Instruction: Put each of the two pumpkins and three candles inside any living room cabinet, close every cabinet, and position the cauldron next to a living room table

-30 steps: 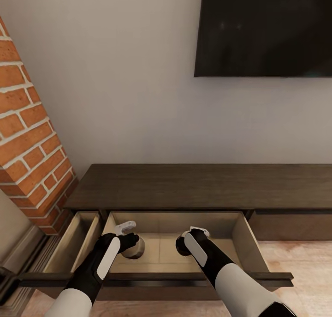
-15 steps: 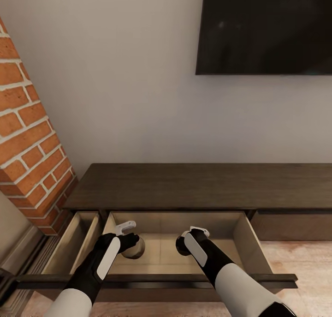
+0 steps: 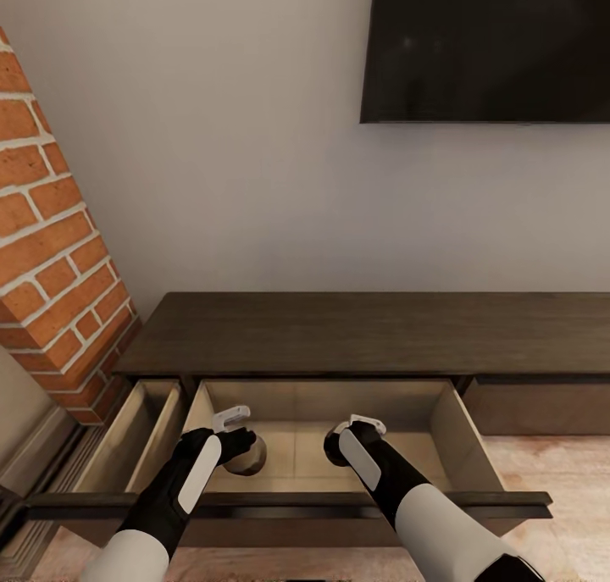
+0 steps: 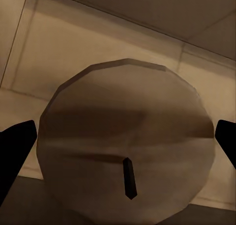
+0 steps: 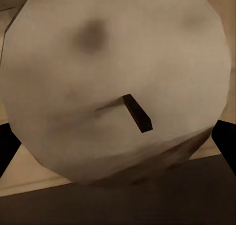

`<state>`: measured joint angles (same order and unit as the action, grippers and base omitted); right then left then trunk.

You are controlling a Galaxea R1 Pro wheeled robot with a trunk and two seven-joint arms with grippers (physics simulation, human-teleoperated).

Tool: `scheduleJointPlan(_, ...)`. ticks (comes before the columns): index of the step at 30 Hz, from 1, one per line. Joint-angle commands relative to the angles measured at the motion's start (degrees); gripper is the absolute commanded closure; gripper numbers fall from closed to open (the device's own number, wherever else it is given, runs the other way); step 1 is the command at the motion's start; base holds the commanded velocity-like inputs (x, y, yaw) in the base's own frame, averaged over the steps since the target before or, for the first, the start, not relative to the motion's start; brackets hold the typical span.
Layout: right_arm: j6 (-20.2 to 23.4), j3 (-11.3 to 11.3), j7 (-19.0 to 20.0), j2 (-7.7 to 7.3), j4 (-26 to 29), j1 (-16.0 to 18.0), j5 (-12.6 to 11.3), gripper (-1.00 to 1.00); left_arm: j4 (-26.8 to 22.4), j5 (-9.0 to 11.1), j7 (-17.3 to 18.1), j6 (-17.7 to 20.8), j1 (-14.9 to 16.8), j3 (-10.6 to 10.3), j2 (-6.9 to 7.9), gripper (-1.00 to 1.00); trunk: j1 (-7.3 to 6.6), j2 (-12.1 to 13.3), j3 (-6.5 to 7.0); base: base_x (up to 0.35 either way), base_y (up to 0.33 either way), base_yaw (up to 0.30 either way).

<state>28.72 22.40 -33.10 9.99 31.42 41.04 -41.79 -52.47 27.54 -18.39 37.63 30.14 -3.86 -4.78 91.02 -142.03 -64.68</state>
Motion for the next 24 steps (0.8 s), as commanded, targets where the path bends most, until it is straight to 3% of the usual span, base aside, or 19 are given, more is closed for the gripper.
scheduleJointPlan(1,-0.1,0.0,0.0,0.0,0.0,0.0,0.0,1.0,0.0,0.0,0.0,0.0,0.0,0.0,-0.02,1.0,0.22,-0.4,-0.18,0.0,0.0,0.0)
scheduleJointPlan(7,-0.2,0.3,0.0,0.0,-0.1,0.0,0.0,1.0,0.0,0.0,0.0,0.0,0.0,0.0,-0.06,1.0,0.71,-1.2,-0.98,0.0,0.0,0.0)
scheduleJointPlan(20,-0.7,0.4,0.0,0.0,-0.9,0.0,0.1,1.0,0.0,0.0,0.0,0.1,0.0,0.0,-0.06,1.0,0.71,-1.2,-0.98,0.0,0.0,0.0)
scheduleJointPlan(24,-2.5,0.6,0.0,0.0,-1.4,0.0,0.1,1.0,0.0,0.0,0.0,0.0,0.0,0.1,-0.06,1.0,0.71,-1.2,-0.98,0.056,0.0,0.0)
